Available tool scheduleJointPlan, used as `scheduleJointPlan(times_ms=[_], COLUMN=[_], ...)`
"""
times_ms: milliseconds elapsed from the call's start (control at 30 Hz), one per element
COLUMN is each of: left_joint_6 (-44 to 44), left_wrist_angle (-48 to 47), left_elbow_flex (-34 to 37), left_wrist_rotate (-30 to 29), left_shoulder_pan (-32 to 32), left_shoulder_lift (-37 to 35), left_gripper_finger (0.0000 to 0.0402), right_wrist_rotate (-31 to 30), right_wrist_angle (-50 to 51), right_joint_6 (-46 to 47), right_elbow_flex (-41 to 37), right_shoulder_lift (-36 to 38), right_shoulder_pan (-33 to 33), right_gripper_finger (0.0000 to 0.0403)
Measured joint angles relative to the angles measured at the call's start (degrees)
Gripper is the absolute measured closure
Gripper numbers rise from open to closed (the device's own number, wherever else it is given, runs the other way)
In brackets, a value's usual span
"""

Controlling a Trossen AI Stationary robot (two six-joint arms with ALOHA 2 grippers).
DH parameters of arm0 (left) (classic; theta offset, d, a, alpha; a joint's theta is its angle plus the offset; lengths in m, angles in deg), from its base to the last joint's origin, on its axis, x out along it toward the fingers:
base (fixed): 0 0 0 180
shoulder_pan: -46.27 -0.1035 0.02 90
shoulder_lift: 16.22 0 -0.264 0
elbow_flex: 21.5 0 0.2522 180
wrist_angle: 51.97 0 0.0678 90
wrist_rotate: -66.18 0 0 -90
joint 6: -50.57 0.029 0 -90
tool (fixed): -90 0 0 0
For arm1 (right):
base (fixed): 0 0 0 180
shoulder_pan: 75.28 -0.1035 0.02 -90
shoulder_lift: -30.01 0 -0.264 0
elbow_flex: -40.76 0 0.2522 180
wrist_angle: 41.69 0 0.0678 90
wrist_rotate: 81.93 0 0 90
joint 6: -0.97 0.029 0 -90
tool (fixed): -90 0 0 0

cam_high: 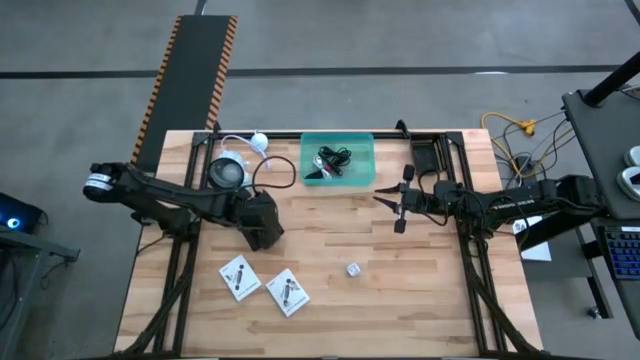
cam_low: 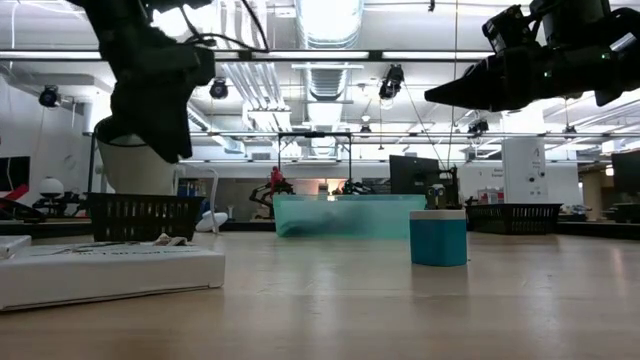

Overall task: Pick and place items into bin
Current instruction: Put the blue charger adapter into the left black basket

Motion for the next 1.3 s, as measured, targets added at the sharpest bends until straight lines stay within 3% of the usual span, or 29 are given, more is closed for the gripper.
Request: scheduleJointPlan(times_ms=[167,267,433,600,767,967,1133,1300], left_joint_6=[7.35,15.15,28.24,34.17,30.44,33.55,33.57,33.10], left_wrist_angle=[4.93,20.38,47.84,63.38,67.98,69.34,70.34,69.80], left_elbow_flex=[-0.89,0.29,1.50,1.33,-2.38,-7.11,-11.48,-11.77], left_wrist_rotate=[-0.32,0.51,7.58,10.10,10.31,11.31,10.21,4.62], left_shoulder_pan=[0.00,0.21,1.59,3.29,4.62,7.64,8.99,9.04], left_shoulder_lift=[0.01,1.01,8.12,18.83,28.51,39.20,43.72,45.52], left_gripper_finger=[0.0147,0.0146,0.0146,0.0146,0.0146,0.0146,0.0146,0.0146], right_wrist_rotate=[0.02,0.03,0.04,0.02,0.02,0.04,0.05,0.05], right_wrist_angle=[0.00,0.00,0.06,0.24,0.57,0.56,-0.80,-1.14], right_joint_6=[0.08,0.06,-0.29,-1.06,-1.06,-2.53,-4.03,-3.97], right_elbow_flex=[0.00,0.00,0.00,0.00,0.00,0.00,0.00,0.00], right_shoulder_lift=[0.00,0.00,0.07,0.46,0.67,0.83,1.14,1.85], right_shoulder_pan=[0.00,-0.01,0.02,0.02,0.02,-0.02,-0.02,-0.02], right_gripper_finger=[0.0337,0.0337,0.0337,0.0337,0.0337,0.0337,0.0337,0.0337])
